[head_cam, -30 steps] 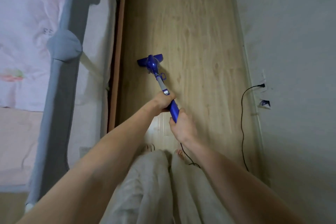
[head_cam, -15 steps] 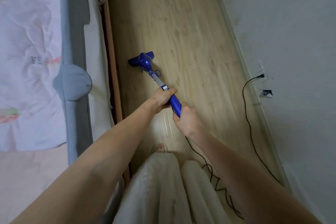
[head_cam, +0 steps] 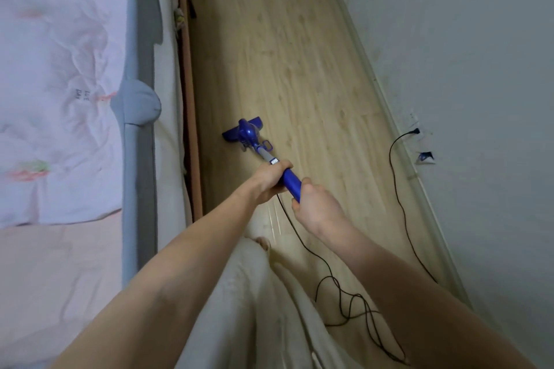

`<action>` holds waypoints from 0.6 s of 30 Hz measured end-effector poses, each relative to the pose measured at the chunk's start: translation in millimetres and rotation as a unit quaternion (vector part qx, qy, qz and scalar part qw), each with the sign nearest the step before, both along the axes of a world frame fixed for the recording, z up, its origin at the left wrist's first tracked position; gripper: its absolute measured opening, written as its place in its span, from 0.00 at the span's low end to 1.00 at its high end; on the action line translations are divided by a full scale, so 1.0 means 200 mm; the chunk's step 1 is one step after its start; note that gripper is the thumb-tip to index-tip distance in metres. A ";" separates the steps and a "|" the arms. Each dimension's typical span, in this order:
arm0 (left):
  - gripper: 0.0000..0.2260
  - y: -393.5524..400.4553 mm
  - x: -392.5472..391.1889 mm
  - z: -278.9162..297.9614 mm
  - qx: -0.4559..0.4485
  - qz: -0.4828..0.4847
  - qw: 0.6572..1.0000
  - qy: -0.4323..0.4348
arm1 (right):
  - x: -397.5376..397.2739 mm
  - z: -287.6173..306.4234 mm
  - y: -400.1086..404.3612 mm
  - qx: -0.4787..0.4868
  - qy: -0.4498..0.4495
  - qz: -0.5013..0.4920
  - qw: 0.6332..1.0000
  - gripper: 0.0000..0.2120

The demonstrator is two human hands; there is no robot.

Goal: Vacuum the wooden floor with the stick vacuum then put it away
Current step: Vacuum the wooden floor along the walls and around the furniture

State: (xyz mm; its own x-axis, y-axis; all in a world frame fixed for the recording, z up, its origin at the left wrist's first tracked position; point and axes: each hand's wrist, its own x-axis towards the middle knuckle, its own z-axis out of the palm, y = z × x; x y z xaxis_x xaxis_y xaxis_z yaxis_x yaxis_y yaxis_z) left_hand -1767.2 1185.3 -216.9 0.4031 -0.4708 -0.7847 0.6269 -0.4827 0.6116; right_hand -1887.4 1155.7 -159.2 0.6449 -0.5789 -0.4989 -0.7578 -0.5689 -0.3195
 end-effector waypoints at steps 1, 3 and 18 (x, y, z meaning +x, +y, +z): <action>0.04 0.03 -0.05 0.00 -0.003 0.004 1.000 0.004 | -0.05 0.00 0.02 -0.006 0.004 0.008 1.000 0.14; 0.03 0.10 -0.14 0.00 -0.013 0.013 1.000 0.013 | -0.13 0.02 0.07 -0.017 0.007 0.023 1.000 0.14; 0.05 0.15 0.01 -0.06 0.005 -0.057 0.998 -0.005 | -0.02 -0.06 0.22 0.045 -0.036 -0.079 0.995 0.14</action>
